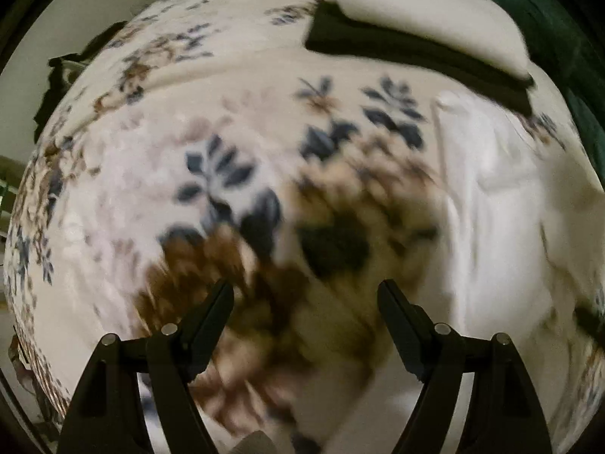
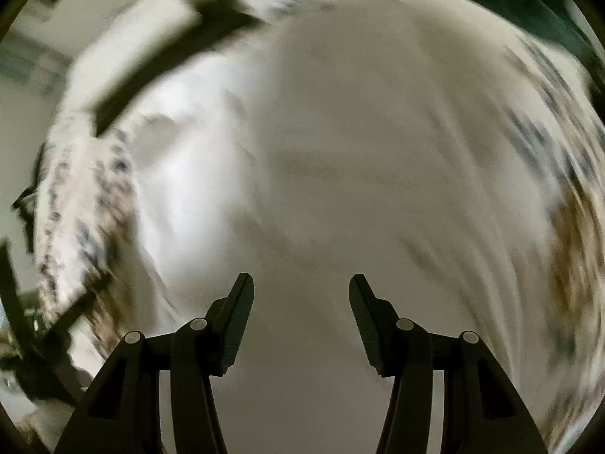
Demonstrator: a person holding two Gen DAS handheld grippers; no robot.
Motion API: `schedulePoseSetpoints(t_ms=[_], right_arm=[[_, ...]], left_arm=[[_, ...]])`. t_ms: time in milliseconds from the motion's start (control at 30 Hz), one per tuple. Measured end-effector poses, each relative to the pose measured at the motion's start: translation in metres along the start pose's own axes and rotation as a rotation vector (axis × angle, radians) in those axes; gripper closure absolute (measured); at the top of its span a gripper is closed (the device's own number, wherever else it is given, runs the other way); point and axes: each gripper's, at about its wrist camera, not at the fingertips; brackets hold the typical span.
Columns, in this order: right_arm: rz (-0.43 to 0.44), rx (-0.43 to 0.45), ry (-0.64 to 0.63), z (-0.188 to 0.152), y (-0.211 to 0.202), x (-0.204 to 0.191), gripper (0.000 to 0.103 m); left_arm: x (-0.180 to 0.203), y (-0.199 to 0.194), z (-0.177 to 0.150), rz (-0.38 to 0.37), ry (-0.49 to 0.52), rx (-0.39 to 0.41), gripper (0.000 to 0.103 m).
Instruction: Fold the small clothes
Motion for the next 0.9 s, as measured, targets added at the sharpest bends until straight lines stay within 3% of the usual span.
schedulePoseSetpoints(t_ms=[67, 100, 167, 267, 300, 333, 367, 500, 600, 700, 800, 833, 867, 900], right_arm=[[0.021, 0.004, 0.005, 0.041, 0.026, -0.028, 0.048], [0.024, 0.01, 0.003, 0.019, 0.025, -0.023, 0.048], [-0.001, -0.026, -0.027, 0.031, 0.063, -0.036, 0.048], [-0.015, -0.09, -0.067, 0.03, 0.078, -0.04, 0.049], [-0.011, -0.079, -0.08, 0.029, 0.077, -0.043, 0.055], [-0.006, -0.051, -0.089, 0.031, 0.073, -0.045, 0.094], [-0.018, -0.013, -0.092, 0.029, 0.065, -0.043, 0.102], [-0.036, 0.091, -0.024, 0.032, 0.024, -0.021, 0.102], [-0.095, 0.13, 0.034, 0.018, -0.002, 0.001, 0.102], [-0.16, 0.109, 0.097, 0.019, 0.005, 0.024, 0.102], [-0.11, 0.041, 0.153, 0.017, 0.009, 0.042, 0.097], [-0.079, 0.021, 0.156, 0.018, 0.005, 0.047, 0.084], [-0.043, 0.017, 0.152, 0.016, -0.006, 0.051, 0.062], [-0.026, 0.029, 0.15, 0.012, -0.016, 0.056, 0.055]], left_arm=[[-0.004, 0.003, 0.01, 0.02, 0.0, 0.021, 0.026], [-0.001, 0.007, 0.018, 0.024, 0.002, 0.024, 0.026], [0.001, 0.014, 0.03, 0.032, 0.003, 0.026, 0.026], [0.004, 0.025, 0.048, 0.023, -0.002, 0.024, 0.026], [0.012, 0.027, 0.057, 0.018, -0.002, 0.03, 0.026], [0.014, 0.028, 0.06, 0.013, -0.001, 0.033, 0.026], [0.02, 0.03, 0.066, 0.001, 0.001, 0.037, 0.026], [0.043, 0.036, 0.088, -0.031, 0.024, 0.052, 0.026], [0.063, 0.042, 0.103, -0.037, 0.054, 0.071, 0.026], [0.083, 0.055, 0.119, -0.022, 0.099, 0.067, 0.026], [0.088, 0.065, 0.129, 0.007, 0.131, 0.046, 0.026], [0.085, 0.063, 0.13, 0.004, 0.131, 0.042, 0.026], [0.08, 0.056, 0.128, -0.003, 0.127, 0.054, 0.026], [0.075, 0.048, 0.124, -0.007, 0.127, 0.072, 0.026]])
Point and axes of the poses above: each gripper's, at about its wrist camera, not at the fingertips, and y roughly the way its jaws point, x to its right, z to its top, and after that the axes turned 8 degrees about y, right-handed
